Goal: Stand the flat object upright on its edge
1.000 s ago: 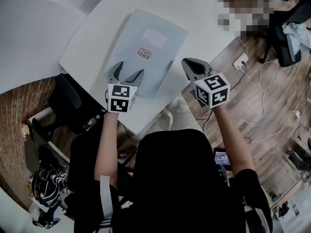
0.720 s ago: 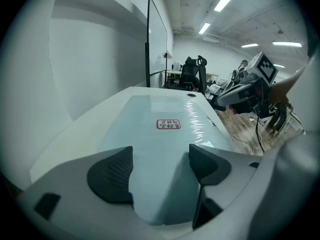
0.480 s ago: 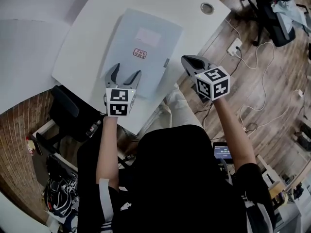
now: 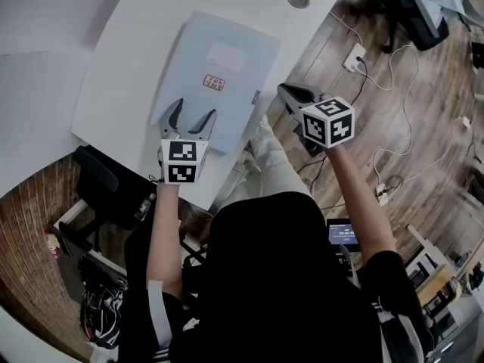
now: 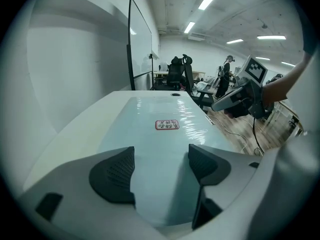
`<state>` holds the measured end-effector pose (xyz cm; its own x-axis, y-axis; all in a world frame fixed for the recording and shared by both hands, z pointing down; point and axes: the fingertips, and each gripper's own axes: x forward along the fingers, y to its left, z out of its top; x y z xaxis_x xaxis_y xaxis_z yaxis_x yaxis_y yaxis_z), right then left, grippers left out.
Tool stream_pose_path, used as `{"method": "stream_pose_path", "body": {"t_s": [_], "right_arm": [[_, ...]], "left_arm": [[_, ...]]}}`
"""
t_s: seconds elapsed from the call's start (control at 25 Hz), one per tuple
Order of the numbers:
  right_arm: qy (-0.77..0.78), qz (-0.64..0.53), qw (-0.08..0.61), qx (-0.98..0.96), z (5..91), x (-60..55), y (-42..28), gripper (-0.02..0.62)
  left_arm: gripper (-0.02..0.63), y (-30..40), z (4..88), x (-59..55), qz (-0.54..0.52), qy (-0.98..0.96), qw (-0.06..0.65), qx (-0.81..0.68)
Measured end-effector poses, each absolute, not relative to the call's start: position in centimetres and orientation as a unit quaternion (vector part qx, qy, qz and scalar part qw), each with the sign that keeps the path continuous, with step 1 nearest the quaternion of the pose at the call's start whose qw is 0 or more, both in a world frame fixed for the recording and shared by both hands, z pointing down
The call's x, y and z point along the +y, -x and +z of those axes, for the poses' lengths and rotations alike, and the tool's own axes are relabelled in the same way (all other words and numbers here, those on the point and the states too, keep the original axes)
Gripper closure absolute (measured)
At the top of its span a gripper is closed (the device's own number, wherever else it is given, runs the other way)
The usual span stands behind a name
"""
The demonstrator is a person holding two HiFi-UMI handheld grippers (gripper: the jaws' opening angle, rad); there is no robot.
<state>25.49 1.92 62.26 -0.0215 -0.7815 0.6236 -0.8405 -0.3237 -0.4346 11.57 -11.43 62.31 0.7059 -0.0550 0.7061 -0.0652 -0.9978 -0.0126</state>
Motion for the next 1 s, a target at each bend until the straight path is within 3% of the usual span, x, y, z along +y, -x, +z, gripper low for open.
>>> {"method": "stream_pose_path", "body": {"t_s": [0.8,1.0], "right_arm": [[-0.688,0.497,-0.147,-0.509,65.0,8.7,-25.9,0.551],[-0.661,0.514,-0.229,-0.496,65.5,10.2,-26.4,0.480]], "left_arm": [[0.274,-13.8,61.8,-5.2,0.370,-0.928,-0.033,0.020],[0.276,-14.8,61.9,-3.4,0.372,-0.927,-0.041,0.032]]}}
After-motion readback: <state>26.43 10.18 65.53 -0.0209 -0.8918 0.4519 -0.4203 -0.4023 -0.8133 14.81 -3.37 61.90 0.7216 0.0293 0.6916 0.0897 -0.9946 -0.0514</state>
